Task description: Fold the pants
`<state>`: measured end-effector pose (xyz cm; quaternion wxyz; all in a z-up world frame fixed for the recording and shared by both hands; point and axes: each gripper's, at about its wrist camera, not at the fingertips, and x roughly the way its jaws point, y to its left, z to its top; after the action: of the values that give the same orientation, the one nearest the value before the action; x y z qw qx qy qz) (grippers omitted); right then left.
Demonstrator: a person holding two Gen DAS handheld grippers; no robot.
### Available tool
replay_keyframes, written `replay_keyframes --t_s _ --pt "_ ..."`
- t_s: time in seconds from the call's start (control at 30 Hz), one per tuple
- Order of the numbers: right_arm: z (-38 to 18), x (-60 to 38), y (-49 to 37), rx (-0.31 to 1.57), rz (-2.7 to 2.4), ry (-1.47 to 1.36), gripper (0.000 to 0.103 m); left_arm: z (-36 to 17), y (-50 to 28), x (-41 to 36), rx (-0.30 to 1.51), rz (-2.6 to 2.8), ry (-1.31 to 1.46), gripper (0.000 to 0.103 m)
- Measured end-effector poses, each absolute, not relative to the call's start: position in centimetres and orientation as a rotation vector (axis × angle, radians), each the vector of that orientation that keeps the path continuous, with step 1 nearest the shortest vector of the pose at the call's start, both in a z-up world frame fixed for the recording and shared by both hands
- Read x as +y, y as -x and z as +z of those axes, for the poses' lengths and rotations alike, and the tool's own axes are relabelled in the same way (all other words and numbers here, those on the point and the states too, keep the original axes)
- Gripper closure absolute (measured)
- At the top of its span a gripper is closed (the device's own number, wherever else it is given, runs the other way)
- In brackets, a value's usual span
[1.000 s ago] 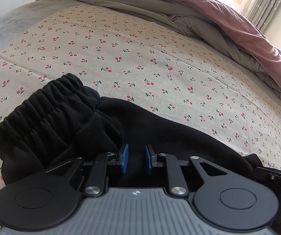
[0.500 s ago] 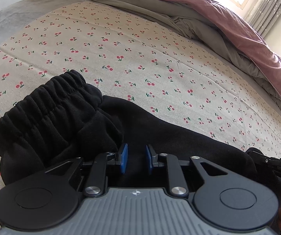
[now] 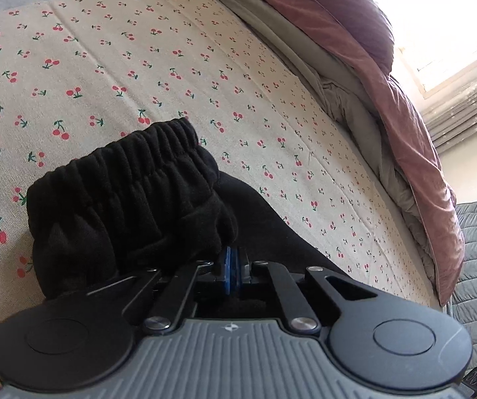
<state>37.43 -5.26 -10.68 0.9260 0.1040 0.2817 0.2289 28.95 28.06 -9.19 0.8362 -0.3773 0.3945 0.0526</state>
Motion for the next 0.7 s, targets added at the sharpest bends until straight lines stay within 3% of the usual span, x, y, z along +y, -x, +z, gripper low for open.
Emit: replay_keyframes --t_s 0.07,0.17,0.23,0.4,0.53,0.63,0.7 --pt "-9.5 -5.0 -36.6 0.514 0.501 -0.213 0.097 -8.1 -28.6 28.5 0.77 0.075 0.783 0.086" --pt "-10.4 -5.0 -38.0 0.598 0.47 -0.22 0.097 -6.4 -28.3 29.1 0.692 0.085 0.735 0.063" --pt "-11.8 -4.7 -38.8 0.681 0.455 -0.205 0.097 -5.8 -28.9 29.8 0.683 0.075 0.685 0.053" --pt "-12.3 -4.2 -38.7 0.745 0.481 -0.176 0.092 -5.2 -29.5 30.6 0.694 0.293 0.534 0.046" --pt "-12.5 -4.9 -40.8 0.83 0.514 -0.241 0.087 -5.2 -30.3 29.6 0.707 0.27 0.374 0.019" --pt "-13.7 -5.5 -43.5 0.951 0.531 -0.354 0.08 -7.6 -31.5 30.2 0.819 0.252 0.433 0.019" --pt "-15.2 -6.5 -45.5 1.067 0.505 -0.506 0.081 -9.2 -31.8 30.1 0.862 0.268 0.461 0.026"
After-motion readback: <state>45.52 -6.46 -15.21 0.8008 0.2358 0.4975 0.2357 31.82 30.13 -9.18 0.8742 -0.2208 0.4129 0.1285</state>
